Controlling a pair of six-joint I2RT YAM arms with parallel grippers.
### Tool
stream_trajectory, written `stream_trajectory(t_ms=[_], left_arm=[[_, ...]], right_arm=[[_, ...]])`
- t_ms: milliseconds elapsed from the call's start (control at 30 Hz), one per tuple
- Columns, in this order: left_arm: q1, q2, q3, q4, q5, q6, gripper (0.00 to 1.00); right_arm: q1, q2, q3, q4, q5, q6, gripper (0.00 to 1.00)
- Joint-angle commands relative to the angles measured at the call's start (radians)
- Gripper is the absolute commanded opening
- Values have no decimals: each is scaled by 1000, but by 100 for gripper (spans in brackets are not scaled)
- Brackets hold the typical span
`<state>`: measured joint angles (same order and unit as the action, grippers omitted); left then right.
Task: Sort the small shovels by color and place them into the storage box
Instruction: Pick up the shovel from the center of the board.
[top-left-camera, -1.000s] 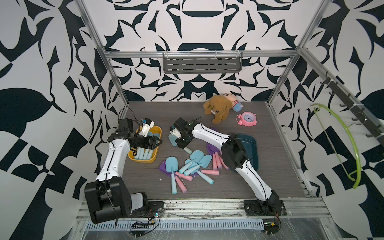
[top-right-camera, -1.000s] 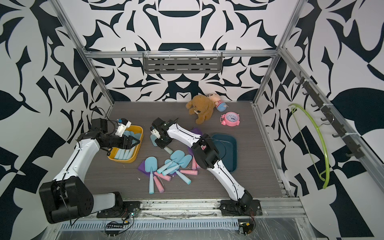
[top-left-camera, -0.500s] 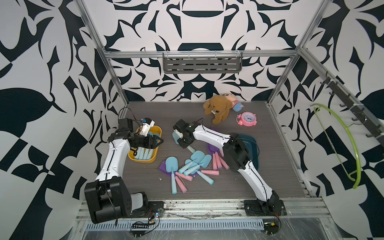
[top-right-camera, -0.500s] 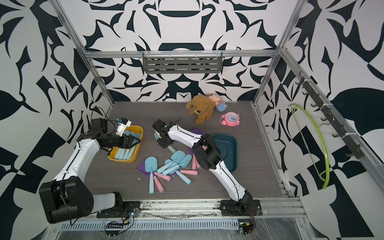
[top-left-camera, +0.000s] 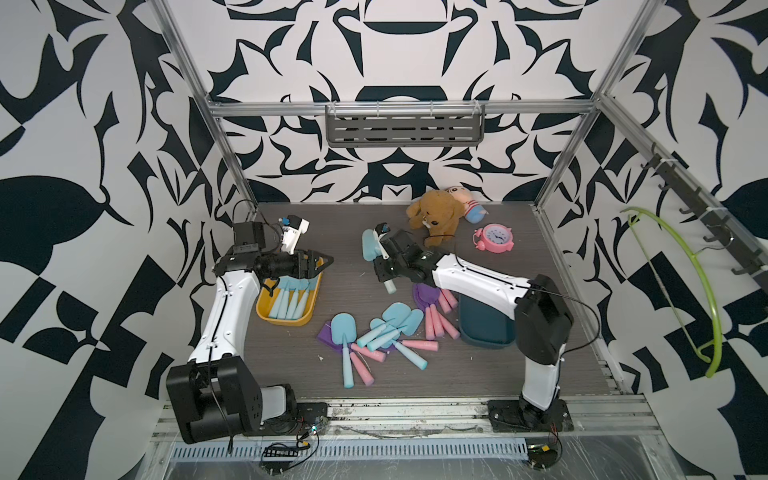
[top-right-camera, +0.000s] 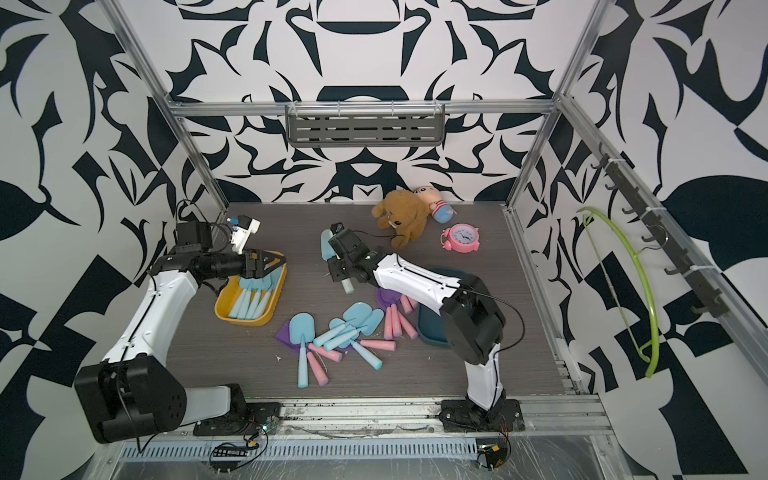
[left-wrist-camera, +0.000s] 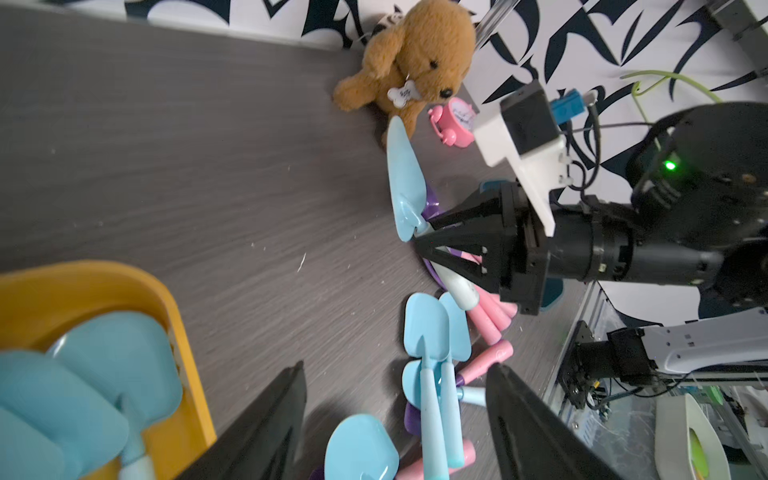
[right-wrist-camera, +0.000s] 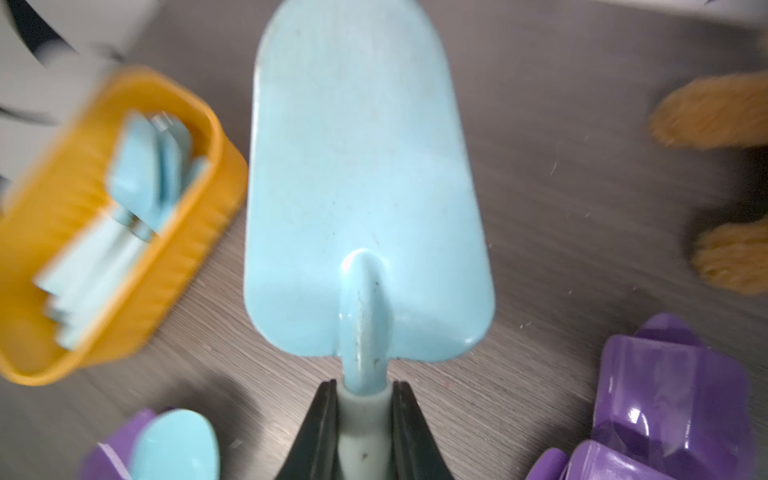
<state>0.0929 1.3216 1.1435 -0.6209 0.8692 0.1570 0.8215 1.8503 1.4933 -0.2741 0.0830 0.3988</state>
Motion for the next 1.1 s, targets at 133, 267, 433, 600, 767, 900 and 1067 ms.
stream_trajectory(t_ms=[133, 267, 433, 600, 767, 900, 1067], left_arm=[[-169, 56, -16, 157, 27, -184, 76], [-243, 68, -76, 216, 73, -206, 77], [-283, 101, -122, 299, 151, -286, 77], [-310, 136, -130, 318, 146, -301, 74], [-321, 150, -155, 378, 126, -356, 65], [-323, 144, -173, 394, 91, -369, 57], [-323, 131, -191, 433, 111, -407, 53]], right_arm=[[-1, -139, -141, 303, 26, 199, 0], [0, -167, -186, 370, 52, 247, 0], [10, -182, -198, 399, 69, 280, 0], [14, -192, -209, 444, 63, 305, 0], [20, -201, -221, 488, 47, 332, 0], [30, -207, -234, 529, 39, 351, 0], [40, -192, -232, 567, 2, 370, 0]])
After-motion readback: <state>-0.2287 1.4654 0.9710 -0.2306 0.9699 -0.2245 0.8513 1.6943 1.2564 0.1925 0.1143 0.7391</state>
